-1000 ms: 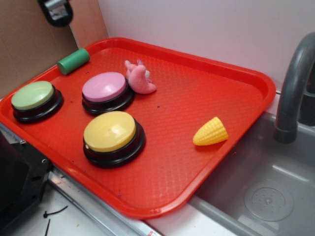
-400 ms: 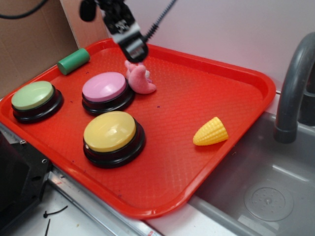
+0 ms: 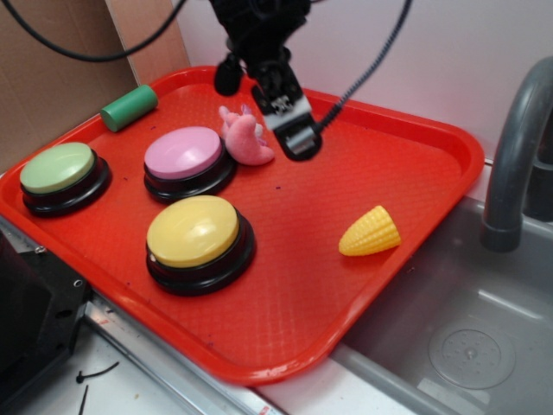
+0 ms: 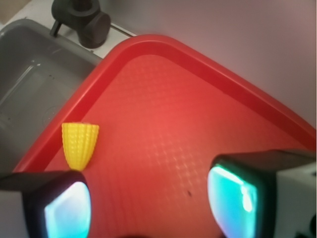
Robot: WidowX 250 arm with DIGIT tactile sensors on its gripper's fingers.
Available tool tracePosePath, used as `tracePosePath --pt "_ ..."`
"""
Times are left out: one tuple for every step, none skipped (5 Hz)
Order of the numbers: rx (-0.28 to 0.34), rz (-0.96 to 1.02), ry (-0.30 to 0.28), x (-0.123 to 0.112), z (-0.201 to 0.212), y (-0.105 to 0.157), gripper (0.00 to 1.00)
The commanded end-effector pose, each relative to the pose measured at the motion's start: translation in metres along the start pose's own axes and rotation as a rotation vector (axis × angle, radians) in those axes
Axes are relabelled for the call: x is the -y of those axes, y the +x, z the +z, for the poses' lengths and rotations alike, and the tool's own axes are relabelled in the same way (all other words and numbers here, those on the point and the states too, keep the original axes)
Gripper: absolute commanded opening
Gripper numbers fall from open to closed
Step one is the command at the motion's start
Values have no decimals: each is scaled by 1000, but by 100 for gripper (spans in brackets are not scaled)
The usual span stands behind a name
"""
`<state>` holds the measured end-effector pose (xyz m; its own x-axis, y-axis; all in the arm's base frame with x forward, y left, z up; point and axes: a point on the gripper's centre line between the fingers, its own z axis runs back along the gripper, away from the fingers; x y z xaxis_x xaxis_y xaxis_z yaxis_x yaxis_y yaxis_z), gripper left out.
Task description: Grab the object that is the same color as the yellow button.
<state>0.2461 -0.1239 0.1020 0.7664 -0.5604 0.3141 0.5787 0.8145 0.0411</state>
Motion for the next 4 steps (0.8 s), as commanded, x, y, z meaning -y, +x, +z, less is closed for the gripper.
tracePosePath --pt "0 -80 -43 24 -30 19 100" --pt "-17 -114 -54 35 -44 20 100" --pt "-44 -139 -54 42 -55 19 100" --pt "-66 -126 -32 46 -65 19 100"
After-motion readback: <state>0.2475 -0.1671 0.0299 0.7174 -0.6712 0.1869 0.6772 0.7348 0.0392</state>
